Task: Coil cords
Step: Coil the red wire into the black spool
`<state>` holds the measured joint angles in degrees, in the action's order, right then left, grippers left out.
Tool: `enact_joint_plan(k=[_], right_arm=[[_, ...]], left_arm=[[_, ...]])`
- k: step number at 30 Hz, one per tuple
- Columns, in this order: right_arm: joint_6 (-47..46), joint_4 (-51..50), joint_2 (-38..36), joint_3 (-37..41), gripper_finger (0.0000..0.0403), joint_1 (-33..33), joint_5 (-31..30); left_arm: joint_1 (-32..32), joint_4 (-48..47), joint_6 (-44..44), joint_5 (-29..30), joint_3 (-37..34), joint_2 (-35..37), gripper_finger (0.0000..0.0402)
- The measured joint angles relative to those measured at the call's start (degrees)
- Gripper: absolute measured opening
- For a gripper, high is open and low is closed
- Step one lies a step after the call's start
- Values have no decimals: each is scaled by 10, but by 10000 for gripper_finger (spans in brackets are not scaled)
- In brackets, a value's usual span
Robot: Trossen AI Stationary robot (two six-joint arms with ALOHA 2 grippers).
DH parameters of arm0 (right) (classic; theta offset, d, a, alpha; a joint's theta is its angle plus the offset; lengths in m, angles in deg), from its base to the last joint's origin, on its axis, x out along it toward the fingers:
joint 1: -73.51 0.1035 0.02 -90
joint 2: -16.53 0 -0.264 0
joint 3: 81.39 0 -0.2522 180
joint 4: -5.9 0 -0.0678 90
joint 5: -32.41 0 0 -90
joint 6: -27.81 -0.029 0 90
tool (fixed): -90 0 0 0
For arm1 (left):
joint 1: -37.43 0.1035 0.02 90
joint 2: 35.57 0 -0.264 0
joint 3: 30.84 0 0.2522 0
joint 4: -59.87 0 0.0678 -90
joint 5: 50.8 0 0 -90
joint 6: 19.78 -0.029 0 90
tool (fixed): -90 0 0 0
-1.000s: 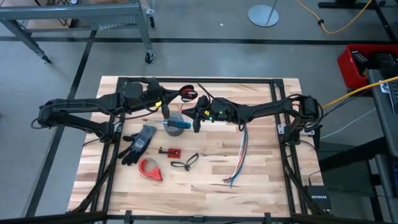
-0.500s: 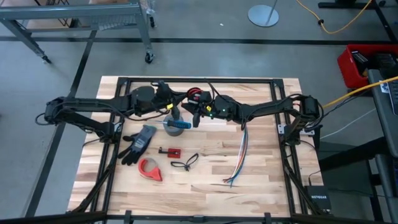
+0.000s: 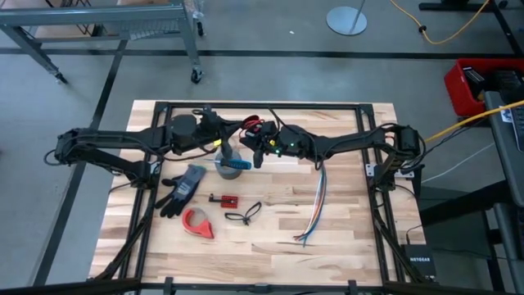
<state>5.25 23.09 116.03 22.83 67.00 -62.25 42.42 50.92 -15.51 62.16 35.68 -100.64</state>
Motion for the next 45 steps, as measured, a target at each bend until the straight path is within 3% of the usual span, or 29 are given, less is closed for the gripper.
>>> enact_joint_plan(k=[28,45], right_arm=[[-31,-10,0,0,1,-7,53],[-66,70,0,0,1,-7,101]], left_arm=[[-9,-12,-73,47,0,12,0],[-9,-21,-73,47,1,-4,0]])
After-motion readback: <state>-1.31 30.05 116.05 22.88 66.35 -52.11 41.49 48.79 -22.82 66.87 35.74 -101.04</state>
